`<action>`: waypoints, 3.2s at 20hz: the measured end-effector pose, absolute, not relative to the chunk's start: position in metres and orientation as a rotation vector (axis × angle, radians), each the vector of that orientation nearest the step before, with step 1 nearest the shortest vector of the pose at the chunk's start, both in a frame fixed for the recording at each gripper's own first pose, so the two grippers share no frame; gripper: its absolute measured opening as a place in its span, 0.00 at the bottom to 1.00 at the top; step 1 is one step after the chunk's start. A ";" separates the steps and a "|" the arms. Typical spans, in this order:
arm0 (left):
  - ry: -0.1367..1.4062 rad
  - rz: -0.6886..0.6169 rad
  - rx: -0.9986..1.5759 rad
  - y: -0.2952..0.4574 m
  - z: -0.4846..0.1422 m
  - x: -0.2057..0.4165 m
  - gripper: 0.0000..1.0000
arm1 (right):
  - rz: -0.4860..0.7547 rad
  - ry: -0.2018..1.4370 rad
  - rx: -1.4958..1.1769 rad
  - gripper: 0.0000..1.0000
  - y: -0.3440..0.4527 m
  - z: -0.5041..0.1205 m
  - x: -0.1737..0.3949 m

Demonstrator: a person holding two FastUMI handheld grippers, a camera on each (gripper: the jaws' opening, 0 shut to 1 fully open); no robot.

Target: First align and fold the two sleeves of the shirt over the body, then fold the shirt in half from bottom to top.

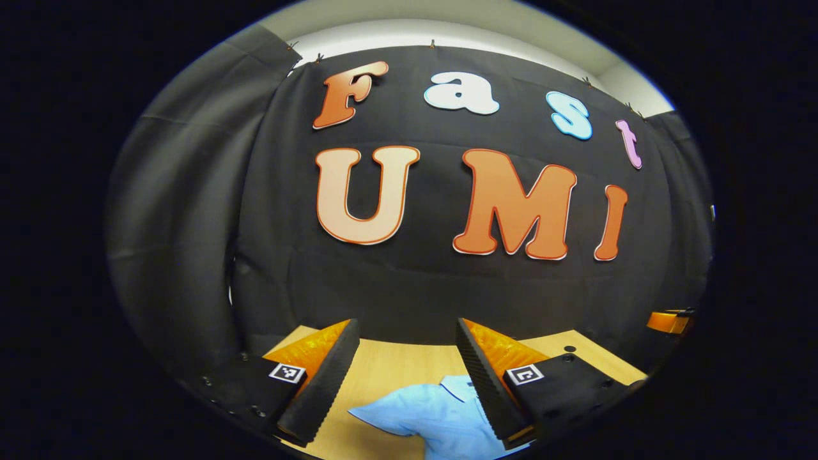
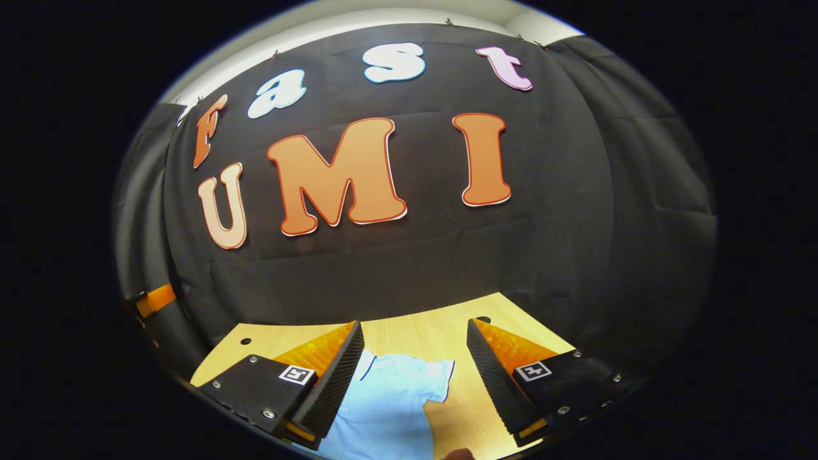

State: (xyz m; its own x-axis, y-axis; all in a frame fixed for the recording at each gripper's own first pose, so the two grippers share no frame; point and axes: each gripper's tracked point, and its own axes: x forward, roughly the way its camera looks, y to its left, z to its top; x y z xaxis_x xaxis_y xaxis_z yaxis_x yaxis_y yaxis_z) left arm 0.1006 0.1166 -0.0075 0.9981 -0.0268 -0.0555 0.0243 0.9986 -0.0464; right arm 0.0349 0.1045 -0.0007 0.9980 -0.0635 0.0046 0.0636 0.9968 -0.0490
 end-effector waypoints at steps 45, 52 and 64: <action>0.284 0.131 -0.141 0.157 -0.093 0.139 0.99 | -0.269 1.094 -0.026 0.99 0.001 -0.288 0.206; 0.315 0.134 -0.152 0.156 -0.103 0.142 0.99 | -0.280 1.098 -0.042 0.79 0.003 -0.292 0.208; 0.335 0.159 -0.136 0.163 -0.105 0.132 0.99 | -0.258 1.077 -0.044 0.01 0.016 -0.286 0.207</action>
State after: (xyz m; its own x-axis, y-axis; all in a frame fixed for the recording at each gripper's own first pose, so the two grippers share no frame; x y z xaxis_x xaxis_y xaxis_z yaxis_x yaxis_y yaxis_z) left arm 0.1319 0.1632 -0.1053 0.9321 0.1328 -0.3371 -0.1778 0.9783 -0.1061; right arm 0.2070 0.0161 -0.2862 0.4472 -0.2300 -0.8644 0.1872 0.9690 -0.1610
